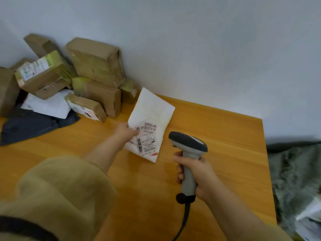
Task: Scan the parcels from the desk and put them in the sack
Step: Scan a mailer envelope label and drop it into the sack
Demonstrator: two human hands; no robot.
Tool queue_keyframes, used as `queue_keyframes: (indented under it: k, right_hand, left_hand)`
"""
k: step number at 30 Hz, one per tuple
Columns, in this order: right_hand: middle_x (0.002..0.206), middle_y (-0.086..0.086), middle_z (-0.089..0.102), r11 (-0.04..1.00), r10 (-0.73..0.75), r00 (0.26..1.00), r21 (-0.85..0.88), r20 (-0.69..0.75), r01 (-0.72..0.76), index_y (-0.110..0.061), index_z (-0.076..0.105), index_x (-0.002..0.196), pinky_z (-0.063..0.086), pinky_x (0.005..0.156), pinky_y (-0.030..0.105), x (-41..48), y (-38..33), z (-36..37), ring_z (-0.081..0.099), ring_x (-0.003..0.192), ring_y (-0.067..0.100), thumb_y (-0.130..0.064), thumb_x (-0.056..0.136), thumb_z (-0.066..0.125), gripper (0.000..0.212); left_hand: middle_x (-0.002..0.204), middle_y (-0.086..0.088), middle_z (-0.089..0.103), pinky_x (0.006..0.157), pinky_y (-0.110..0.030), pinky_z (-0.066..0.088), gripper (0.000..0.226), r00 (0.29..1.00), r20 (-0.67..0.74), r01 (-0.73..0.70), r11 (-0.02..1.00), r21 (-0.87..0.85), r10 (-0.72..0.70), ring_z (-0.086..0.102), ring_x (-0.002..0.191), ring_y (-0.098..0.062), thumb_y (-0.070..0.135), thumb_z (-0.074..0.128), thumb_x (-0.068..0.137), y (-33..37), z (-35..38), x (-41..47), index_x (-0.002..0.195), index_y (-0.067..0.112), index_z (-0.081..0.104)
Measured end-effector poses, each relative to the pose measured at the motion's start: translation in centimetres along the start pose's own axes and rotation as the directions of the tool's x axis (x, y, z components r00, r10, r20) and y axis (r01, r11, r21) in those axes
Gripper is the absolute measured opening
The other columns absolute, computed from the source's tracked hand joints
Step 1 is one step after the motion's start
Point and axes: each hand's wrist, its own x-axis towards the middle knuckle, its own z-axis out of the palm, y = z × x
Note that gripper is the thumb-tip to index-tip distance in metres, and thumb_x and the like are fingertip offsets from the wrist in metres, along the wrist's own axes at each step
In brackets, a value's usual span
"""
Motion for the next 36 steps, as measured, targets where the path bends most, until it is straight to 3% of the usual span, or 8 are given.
queue_keyframes:
  k: [3,6,11,16,22,26,32,36]
  right_hand:
    - [0.053,0.007,0.053,0.998,-0.057,0.997,-0.029,0.058,0.059,-0.002,0.066,0.092,0.046,0.047,0.028,-2.1,-0.3,-2.3,0.047,0.043,0.018,-0.003,0.081,0.071,0.013]
    - [0.053,0.006,0.052,0.987,-0.139,0.982,-0.060,0.130,0.148,-0.003,0.064,0.096,0.046,0.047,0.028,-4.9,-0.3,-5.3,0.046,0.043,0.017,-0.001,0.079,0.072,0.018]
    - [0.052,0.004,0.051,0.948,-0.230,0.945,-0.166,0.232,0.271,-0.004,0.060,0.101,0.047,0.051,0.029,-10.0,0.7,-10.1,0.046,0.044,0.016,0.000,0.078,0.073,0.027]
    - [0.054,0.003,0.051,0.927,-0.258,0.921,-0.195,0.290,0.321,-0.005,0.062,0.097,0.048,0.050,0.028,-13.9,1.8,-13.0,0.048,0.043,0.012,0.001,0.077,0.073,0.023]
    - [0.052,0.001,0.052,0.918,-0.293,0.914,-0.185,0.282,0.351,-0.005,0.065,0.091,0.046,0.049,0.026,-16.7,2.5,-14.3,0.048,0.043,0.011,0.001,0.075,0.075,0.020]
    - [0.050,-0.001,0.052,0.911,-0.305,0.911,-0.193,0.277,0.364,-0.006,0.065,0.094,0.046,0.049,0.027,-18.1,2.4,-14.6,0.048,0.042,0.011,0.000,0.075,0.076,0.023]
    - [0.061,0.001,0.054,0.764,-0.356,0.880,-0.445,0.315,0.468,-0.010,0.063,0.097,0.053,0.058,0.031,-19.5,1.8,-13.9,0.052,0.052,0.013,-0.009,0.077,0.076,0.024]
    - [0.060,0.000,0.055,0.653,-0.368,0.862,-0.563,0.348,0.506,-0.011,0.063,0.095,0.052,0.061,0.034,-20.2,1.8,-13.1,0.052,0.054,0.015,-0.014,0.079,0.075,0.020]
  left_hand:
    - [0.108,-0.018,0.065,0.080,-0.042,0.054,0.022,1.000,-0.009,-0.013,0.996,-0.088,0.013,0.065,0.094,-0.033,-0.002,0.057,0.088,2.1,-0.5,-3.3,0.110,0.001,0.056]
    - [0.100,-0.017,0.066,0.066,-0.039,0.055,0.014,0.996,-0.045,-0.079,0.985,-0.151,0.073,0.066,0.077,-0.028,-0.007,0.058,0.086,3.6,-0.4,-7.5,0.091,0.006,0.057]
    - [0.103,-0.018,0.068,0.069,-0.041,0.058,0.031,0.976,-0.157,-0.183,0.957,-0.227,0.149,0.067,0.077,-0.029,-0.006,0.069,0.079,4.6,0.3,-14.7,0.109,0.002,0.062]
    - [0.100,-0.017,0.066,0.072,-0.039,0.055,0.018,0.957,-0.199,-0.249,0.948,-0.201,0.209,0.064,0.074,-0.024,-0.002,0.067,0.083,5.1,1.2,-20.3,0.100,0.004,0.063]
    - [0.098,-0.012,0.067,0.061,-0.029,0.059,0.024,0.945,-0.180,-0.301,0.939,-0.167,0.271,0.065,0.076,-0.020,-0.003,0.063,0.086,5.1,0.7,-24.0,0.109,0.006,0.061]
    - [0.105,-0.015,0.066,0.072,-0.036,0.058,0.026,0.935,-0.191,-0.332,0.928,-0.171,0.300,0.065,0.079,-0.023,-0.003,0.064,0.086,5.7,0.1,-25.5,0.110,0.004,0.062]
    - [0.102,-0.013,0.070,0.079,-0.039,0.058,0.033,0.937,-0.128,-0.338,0.935,-0.109,0.324,0.068,0.087,-0.029,-0.001,0.068,0.083,6.5,-2.2,-27.4,0.115,0.007,0.064]
    - [0.098,-0.007,0.072,0.058,-0.027,0.059,0.037,0.931,-0.099,-0.352,0.936,0.017,0.352,0.068,0.076,-0.021,-0.001,0.073,0.078,7.3,-4.3,-28.3,0.111,0.015,0.068]
